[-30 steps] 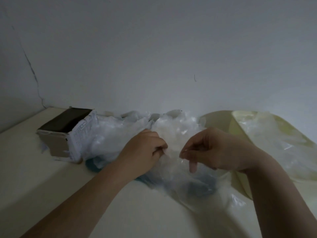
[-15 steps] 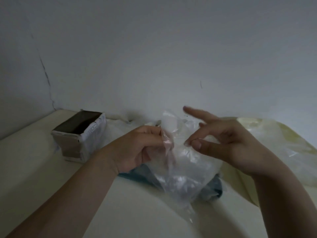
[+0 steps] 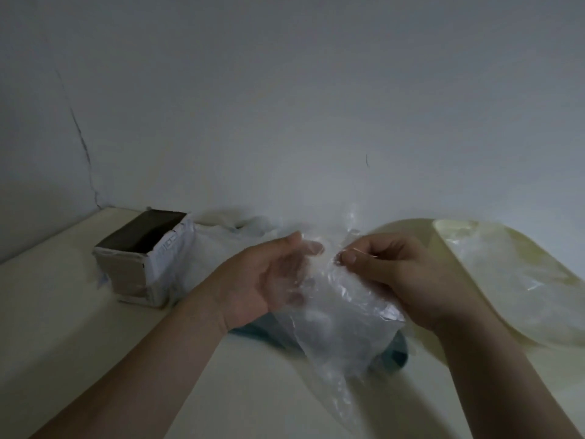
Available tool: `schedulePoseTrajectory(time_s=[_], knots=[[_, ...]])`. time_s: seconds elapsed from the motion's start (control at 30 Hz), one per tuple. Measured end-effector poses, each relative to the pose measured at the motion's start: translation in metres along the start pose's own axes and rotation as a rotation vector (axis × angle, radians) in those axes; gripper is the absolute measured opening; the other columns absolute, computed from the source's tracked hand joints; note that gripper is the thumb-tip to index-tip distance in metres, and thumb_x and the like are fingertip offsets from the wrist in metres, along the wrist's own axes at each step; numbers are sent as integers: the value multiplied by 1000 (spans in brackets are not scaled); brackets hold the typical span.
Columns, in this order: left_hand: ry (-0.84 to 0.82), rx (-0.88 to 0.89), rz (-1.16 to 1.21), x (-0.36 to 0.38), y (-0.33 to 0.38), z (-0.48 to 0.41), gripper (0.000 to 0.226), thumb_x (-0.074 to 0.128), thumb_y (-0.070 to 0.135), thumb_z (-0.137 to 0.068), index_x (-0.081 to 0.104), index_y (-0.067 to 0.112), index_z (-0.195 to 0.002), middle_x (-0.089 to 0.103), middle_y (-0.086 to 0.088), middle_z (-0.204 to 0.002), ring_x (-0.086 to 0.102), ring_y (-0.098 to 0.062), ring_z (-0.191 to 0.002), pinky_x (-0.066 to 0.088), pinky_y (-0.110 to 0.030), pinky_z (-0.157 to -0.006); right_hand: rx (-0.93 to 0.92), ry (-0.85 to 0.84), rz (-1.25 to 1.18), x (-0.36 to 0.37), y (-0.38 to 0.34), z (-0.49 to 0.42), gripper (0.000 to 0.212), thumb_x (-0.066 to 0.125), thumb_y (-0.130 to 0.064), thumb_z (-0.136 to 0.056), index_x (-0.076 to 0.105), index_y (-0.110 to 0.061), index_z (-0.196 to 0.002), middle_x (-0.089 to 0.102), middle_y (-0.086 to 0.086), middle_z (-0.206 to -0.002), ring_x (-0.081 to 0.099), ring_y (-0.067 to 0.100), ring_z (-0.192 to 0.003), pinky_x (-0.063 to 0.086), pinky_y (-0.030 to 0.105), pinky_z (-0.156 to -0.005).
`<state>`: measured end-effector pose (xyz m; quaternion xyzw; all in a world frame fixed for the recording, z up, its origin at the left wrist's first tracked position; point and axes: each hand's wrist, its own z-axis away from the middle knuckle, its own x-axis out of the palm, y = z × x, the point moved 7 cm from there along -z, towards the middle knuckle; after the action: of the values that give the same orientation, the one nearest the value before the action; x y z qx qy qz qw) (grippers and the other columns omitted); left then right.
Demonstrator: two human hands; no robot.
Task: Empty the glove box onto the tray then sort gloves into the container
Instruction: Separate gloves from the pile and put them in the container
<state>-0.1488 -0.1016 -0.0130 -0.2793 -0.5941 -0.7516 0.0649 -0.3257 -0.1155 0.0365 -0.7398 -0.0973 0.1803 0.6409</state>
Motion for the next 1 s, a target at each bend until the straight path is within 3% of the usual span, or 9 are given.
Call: schedulePoseTrajectory(time_s=[0.17, 0.23, 0.33, 0.43, 0.6, 0.77, 0.87, 0.93, 1.0], knots=[[67, 63, -164, 6, 8, 9, 24, 72, 25, -82, 83, 12, -99, 75, -12, -102, 73, -23, -90, 61, -37, -76, -14, -87, 80, 10, -11, 9, 14, 79, -16, -89, 79, -16, -75, 64, 1, -61, 40, 23, -57, 31, 27, -57], [136, 122, -160, 9, 9, 9, 21, 72, 19, -81, 83, 12, -96, 76, -12, -101, 74, -22, -87, 60, -34, -71, -73, -6, 203, 4, -22, 14, 18, 72, -15, -95, 76, -16, -77, 66, -8, -58, 47, 14, -48, 39, 23, -50], [175, 163, -114, 9, 12, 7, 17, 68, 17, -89, 78, 8, -100, 68, -13, -100, 66, -25, -84, 53, -37, -71, -178, 227, 341, -22, -42, 21, 18, 68, -21, -99, 73, -13, -83, 75, -3, -71, 54, 16, -45, 45, 23, -50], [207, 181, -163, 13, 13, 4, 17, 60, 16, -97, 73, 5, -101, 74, -13, -104, 71, -28, -92, 60, -39, -76, -169, 392, 312, -61, -56, 35, 18, 63, -23, -101, 68, -12, -88, 76, 5, -70, 45, 19, -38, 38, 23, -40], [209, 227, -234, 44, 25, -2, 21, 51, 12, -106, 69, 1, -105, 75, -22, -115, 73, -38, -104, 65, -44, -84, -79, 403, 470, -124, -75, 52, 16, 59, -31, -101, 67, -19, -93, 75, 7, -67, 31, 19, -42, 28, 21, -43], [117, 281, -375, 96, 41, 6, 17, 51, 13, -106, 64, 3, -110, 74, -26, -113, 76, -36, -90, 65, -45, -80, -10, 488, 741, -199, -75, 63, 17, 57, -33, -101, 66, -23, -91, 75, -1, -64, 39, 8, -35, 37, 22, -47], [27, 312, -406, 126, 52, 16, 16, 56, 19, -96, 65, 6, -100, 74, -25, -115, 76, -38, -91, 65, -43, -74, 38, 530, 939, -229, -61, 49, 17, 56, -38, -100, 66, -28, -90, 73, -8, -63, 60, 0, -57, 54, 32, -69], [-43, 313, -430, 148, 56, 19, 17, 56, 20, -93, 63, 6, -98, 74, -21, -119, 76, -40, -97, 64, -42, -71, 56, 553, 1051, -240, -50, 34, 17, 54, -44, -100, 64, -33, -93, 73, -9, -71, 67, 11, -78, 56, 35, -79], [-116, 302, -448, 170, 58, 17, 15, 57, 19, -91, 65, 7, -95, 73, -18, -124, 74, -42, -104, 64, -42, -69, 68, 560, 1141, -243, -38, 20, 17, 53, -45, -101, 66, -35, -102, 73, -8, -92, 68, 21, -90, 51, 33, -78]])
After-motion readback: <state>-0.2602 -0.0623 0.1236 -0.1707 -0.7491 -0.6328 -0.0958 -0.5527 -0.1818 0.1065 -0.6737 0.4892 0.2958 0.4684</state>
